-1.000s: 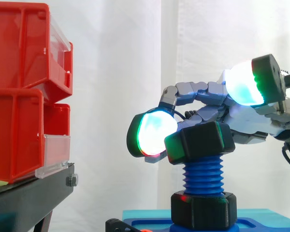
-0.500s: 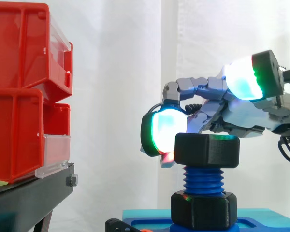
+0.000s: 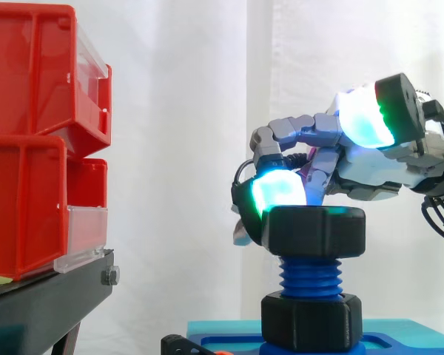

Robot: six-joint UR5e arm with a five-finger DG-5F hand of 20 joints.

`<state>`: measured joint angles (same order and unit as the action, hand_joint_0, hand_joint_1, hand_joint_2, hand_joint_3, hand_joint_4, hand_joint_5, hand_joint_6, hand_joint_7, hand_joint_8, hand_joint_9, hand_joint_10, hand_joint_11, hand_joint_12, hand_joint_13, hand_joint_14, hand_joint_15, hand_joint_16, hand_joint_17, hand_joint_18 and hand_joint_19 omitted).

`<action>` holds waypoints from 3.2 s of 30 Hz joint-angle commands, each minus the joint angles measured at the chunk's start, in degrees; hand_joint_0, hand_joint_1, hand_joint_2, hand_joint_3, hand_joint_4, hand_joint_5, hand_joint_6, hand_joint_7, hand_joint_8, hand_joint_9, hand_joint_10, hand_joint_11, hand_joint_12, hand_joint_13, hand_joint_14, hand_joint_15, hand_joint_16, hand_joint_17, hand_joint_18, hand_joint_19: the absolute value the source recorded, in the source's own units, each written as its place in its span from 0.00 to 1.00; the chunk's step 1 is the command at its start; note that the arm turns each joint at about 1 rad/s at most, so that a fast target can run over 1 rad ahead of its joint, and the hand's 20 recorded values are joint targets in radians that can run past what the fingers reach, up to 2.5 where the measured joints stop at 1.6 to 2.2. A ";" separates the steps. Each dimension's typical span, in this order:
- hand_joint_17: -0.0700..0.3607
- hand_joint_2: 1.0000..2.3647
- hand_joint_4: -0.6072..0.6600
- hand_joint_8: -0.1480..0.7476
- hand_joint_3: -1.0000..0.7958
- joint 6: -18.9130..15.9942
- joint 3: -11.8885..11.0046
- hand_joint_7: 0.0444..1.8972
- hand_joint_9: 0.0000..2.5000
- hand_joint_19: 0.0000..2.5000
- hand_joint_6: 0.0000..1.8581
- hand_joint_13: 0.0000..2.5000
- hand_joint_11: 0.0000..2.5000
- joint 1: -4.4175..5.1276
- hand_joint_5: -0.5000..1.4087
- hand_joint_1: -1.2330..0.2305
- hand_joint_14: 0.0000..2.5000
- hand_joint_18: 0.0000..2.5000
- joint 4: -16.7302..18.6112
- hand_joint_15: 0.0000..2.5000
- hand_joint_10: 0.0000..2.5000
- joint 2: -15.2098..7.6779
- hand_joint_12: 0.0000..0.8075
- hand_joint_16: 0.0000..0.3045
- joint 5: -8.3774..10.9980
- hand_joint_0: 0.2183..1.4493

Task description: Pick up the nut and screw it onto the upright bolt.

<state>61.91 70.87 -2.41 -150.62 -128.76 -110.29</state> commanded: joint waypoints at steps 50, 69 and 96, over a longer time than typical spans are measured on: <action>0.43 0.00 0.52 0.32 0.28 0.49 -6.44 0.27 0.00 0.00 0.27 0.00 0.00 0.65 0.14 0.83 0.00 0.00 -7.76 0.00 0.00 -0.09 0.40 0.17 -1.07 0.15; 0.42 0.00 0.54 0.34 0.28 -0.65 -2.49 0.29 0.00 0.00 0.27 0.00 0.00 3.81 0.15 0.83 0.00 0.00 -3.98 0.00 0.00 -0.09 0.40 0.16 2.36 0.16; 0.41 0.00 0.57 0.37 0.28 -0.04 -0.82 0.36 0.02 0.00 0.27 0.00 0.00 4.16 0.17 0.82 0.00 0.00 -3.19 0.00 0.00 -0.09 0.39 0.15 2.36 0.17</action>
<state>61.45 70.04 1.90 -153.82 -128.85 -107.93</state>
